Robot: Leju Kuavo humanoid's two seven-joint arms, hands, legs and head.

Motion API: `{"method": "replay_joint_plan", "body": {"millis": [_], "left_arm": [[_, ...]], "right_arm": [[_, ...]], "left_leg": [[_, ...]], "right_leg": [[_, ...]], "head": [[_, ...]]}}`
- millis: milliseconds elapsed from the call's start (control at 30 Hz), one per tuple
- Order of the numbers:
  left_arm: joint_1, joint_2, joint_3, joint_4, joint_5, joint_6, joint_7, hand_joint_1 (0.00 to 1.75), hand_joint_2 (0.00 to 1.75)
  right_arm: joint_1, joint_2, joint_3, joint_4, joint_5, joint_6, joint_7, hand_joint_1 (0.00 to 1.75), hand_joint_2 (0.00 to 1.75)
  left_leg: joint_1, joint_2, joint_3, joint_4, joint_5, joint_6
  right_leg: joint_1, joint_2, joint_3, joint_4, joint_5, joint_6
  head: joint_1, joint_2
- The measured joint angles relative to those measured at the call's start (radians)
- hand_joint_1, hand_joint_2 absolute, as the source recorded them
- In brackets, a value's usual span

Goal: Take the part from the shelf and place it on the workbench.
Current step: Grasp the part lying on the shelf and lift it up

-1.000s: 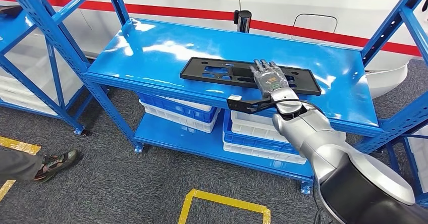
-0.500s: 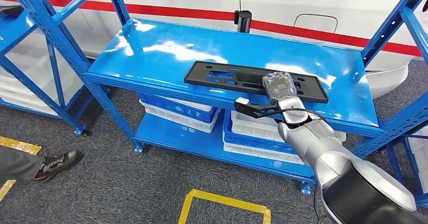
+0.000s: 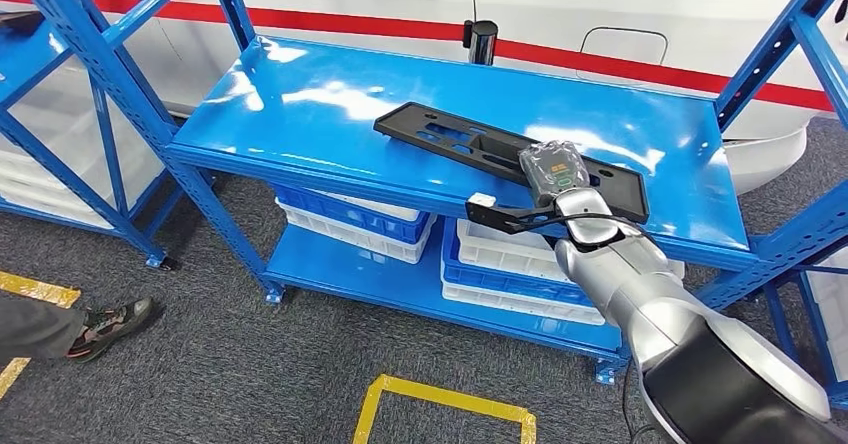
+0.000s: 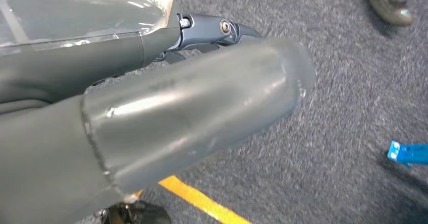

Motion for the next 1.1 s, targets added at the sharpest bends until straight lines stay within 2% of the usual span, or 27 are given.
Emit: {"method": "replay_joint_plan", "body": {"millis": [67,133,267,400,500,667,767,933,1100], "left_arm": [[0.001,0.0,0.0,-0.004,0.001,0.006,0.0,0.0,1.75],[0.005,-0.001,0.0,-0.007,0.002,0.015,0.0,0.0,1.75],[0.016,-0.002,0.0,-0.019,0.012,0.066,0.0,0.0,1.75],[0.019,-0.002,0.0,-0.028,0.015,0.077,0.0,0.0,1.75],[0.025,-0.004,0.0,-0.035,0.02,0.072,0.0,0.0,1.75],[0.03,-0.003,-0.001,-0.048,0.027,0.057,0.0,0.0,1.75],[0.032,-0.002,-0.001,-0.054,0.033,0.054,0.0,0.0,1.75],[0.033,-0.002,-0.001,-0.07,0.044,0.065,0.0,0.0,1.75],[0.033,-0.002,-0.001,-0.079,0.051,0.067,0.0,0.0,1.75]], "right_arm": [[-0.006,0.0,-0.011,-0.002,-0.001,-0.003,-0.018,1.6,1.75],[-0.013,0.0,-0.022,-0.011,-0.007,-0.018,-0.061,1.61,1.75],[-0.037,-0.009,-0.067,-0.078,-0.043,-0.075,-0.246,1.62,1.75],[-0.073,-0.015,-0.106,-0.141,-0.057,-0.083,-0.292,1.65,1.75],[-0.07,-0.046,-0.129,-0.219,-0.06,-0.094,-0.322,1.64,1.75],[-0.007,-0.16,-0.193,-0.479,-0.005,-0.069,-0.273,1.62,1.75],[0.046,-0.212,-0.234,-0.583,0.015,-0.064,-0.26,1.62,1.75],[0.109,-0.25,-0.297,-0.677,0.048,-0.049,-0.257,1.62,1.75],[0.124,-0.264,-0.322,-0.716,0.053,-0.045,-0.257,1.62,1.75]], "left_leg": [[0.0,0.0,0.0,0.0,0.0,0.0],[0.0,0.0,0.0,0.0,0.0,0.0],[0.0,0.001,0.0,0.0,0.0,0.0],[0.0,-0.001,-0.001,0.0,0.0,0.0],[0.0,-0.001,-0.001,0.0,0.0,0.0],[-0.001,-0.001,-0.001,0.0,0.0,0.0],[-0.002,-0.001,-0.002,0.0,-0.001,0.001],[-0.002,0.0,-0.001,0.0,-0.002,0.002],[-0.002,-0.001,-0.001,0.0,-0.002,0.002]], "right_leg": [[0.0,0.0,0.0,0.0,0.0,0.0],[0.0,0.0,0.0,0.0,0.0,0.0],[0.0,0.002,-0.001,0.0,0.0,0.0],[0.001,-0.001,-0.002,0.0,0.0,0.0],[0.001,-0.002,-0.001,0.0,0.0,0.0],[0.0,-0.002,-0.001,0.0,0.0,0.0],[-0.001,-0.002,-0.001,0.0,0.0,0.0],[-0.003,0.0,-0.001,0.0,0.0,0.0],[-0.002,0.0,-0.001,0.0,0.0,0.0]], "head": [[0.0,0.0],[0.0,0.0],[0.0,0.0],[0.0,0.0],[0.0,0.0],[0.0,0.0],[0.0,0.0],[0.0,0.0],[0.0,0.0]]}}
